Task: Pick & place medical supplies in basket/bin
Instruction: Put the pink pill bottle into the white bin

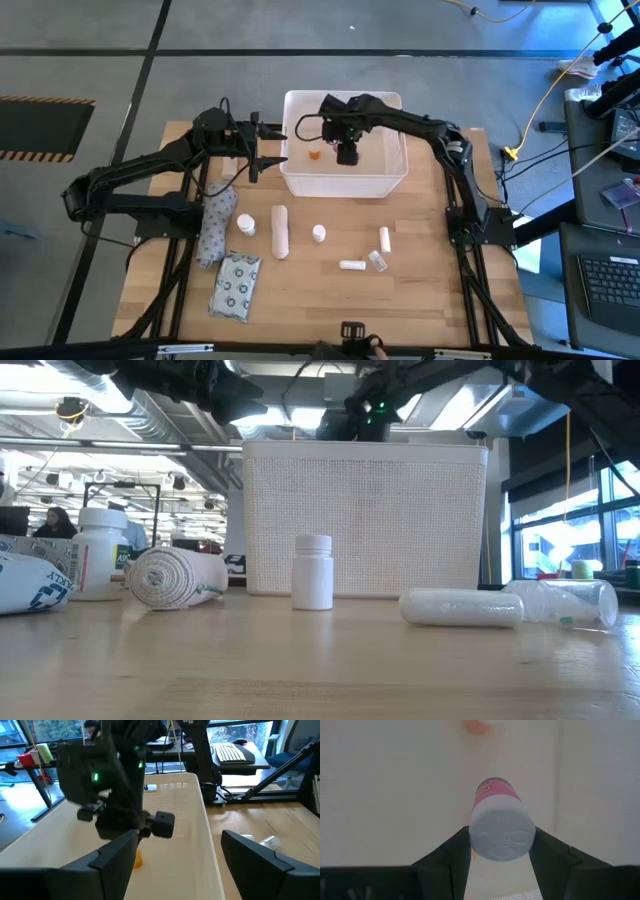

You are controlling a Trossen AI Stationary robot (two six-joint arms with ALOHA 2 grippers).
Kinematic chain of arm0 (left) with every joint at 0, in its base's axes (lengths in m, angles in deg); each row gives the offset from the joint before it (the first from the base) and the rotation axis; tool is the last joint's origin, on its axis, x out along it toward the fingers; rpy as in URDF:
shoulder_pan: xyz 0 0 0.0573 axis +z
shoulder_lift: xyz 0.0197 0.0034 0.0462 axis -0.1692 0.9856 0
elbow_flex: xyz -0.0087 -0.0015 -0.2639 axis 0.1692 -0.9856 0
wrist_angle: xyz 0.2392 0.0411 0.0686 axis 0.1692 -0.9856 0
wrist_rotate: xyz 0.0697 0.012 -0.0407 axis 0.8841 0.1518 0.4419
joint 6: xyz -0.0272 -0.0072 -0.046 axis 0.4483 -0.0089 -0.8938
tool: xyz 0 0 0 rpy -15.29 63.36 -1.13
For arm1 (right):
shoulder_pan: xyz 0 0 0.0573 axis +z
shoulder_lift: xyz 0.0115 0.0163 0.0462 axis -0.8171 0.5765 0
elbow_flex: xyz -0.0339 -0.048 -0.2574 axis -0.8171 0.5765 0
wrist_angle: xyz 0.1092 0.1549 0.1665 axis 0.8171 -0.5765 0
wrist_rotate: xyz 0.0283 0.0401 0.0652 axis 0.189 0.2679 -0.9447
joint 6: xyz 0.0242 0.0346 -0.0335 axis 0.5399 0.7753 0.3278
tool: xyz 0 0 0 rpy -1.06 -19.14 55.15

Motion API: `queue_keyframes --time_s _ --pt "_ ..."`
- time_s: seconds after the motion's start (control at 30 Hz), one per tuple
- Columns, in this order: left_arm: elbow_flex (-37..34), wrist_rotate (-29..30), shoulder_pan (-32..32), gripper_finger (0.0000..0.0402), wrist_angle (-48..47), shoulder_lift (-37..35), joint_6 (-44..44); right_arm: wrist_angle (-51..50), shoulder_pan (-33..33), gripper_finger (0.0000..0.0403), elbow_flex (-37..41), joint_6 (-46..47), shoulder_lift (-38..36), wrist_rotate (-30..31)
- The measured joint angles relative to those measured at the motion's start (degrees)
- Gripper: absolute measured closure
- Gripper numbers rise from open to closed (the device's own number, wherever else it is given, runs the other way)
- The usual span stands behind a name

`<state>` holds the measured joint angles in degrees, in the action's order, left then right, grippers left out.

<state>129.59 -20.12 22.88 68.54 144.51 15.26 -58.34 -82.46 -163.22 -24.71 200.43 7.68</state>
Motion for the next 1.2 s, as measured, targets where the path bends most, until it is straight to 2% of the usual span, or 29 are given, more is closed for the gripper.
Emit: queue_keyframes --time_s 0.23,0.97,1.2 --pt "0.0 0.0 0.0 0.0119 -0.73 0.0 0.02 0.11 -0.26 0.023 0.0 -0.15 3.09 0.03" --pt "0.0 -0.02 0.0 0.0121 -1.7 0.0 0.0 1.51 -0.31 0.0229 0.02 0.03 2.72 0.12" --pt "0.0 -0.02 0.0 0.0119 -1.7 -0.01 -0.01 1.51 -0.31 0.0198 0.02 0.05 2.72 0.14"
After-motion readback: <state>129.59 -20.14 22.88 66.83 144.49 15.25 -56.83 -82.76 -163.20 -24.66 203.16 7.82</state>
